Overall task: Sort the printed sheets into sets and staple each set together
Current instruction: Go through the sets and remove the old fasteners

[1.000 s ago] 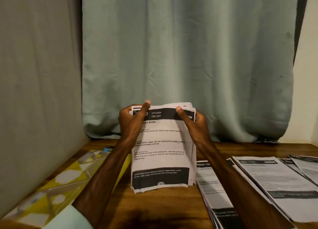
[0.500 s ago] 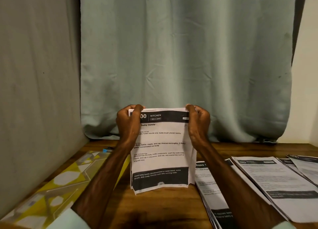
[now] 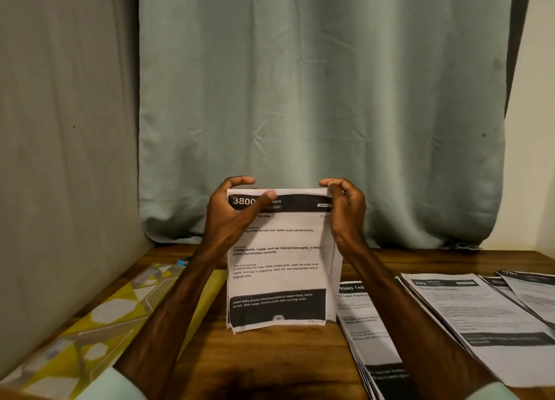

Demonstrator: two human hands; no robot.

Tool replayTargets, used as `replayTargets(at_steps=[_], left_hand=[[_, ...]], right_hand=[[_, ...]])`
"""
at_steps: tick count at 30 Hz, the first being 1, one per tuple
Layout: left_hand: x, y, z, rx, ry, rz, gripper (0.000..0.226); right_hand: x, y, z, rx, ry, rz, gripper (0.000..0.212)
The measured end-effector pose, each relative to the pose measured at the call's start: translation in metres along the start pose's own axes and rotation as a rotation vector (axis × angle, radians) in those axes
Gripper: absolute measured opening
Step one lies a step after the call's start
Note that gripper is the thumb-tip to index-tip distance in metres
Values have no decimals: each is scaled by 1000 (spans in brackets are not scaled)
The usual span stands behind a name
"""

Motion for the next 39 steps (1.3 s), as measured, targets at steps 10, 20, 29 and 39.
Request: replayTargets(at_steps=[10, 20, 29, 39], left_hand=[[-10, 6, 10, 49, -53, 109, 26], [-9, 19, 1, -100, -107, -63, 40], [-17, 94, -62, -482, -69, -307, 49], [-12, 95, -54, -407, -19, -222, 40]], right_hand=[[0, -2, -20, 247, 362, 277, 33], [-2, -76, -78, 461, 377, 5, 31], [10, -67, -75, 451, 499, 36, 31], [2, -74, -76, 439, 587, -21, 41]])
Point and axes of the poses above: each hand's wrist, its own z-axis towards the middle knuckle, its own x-axis out of the palm, y = z × x, the point moved 8 cm from there along z, towards the middle knuckle, and after that the axes turned 7 degrees about -z, right-handed, at the moved point
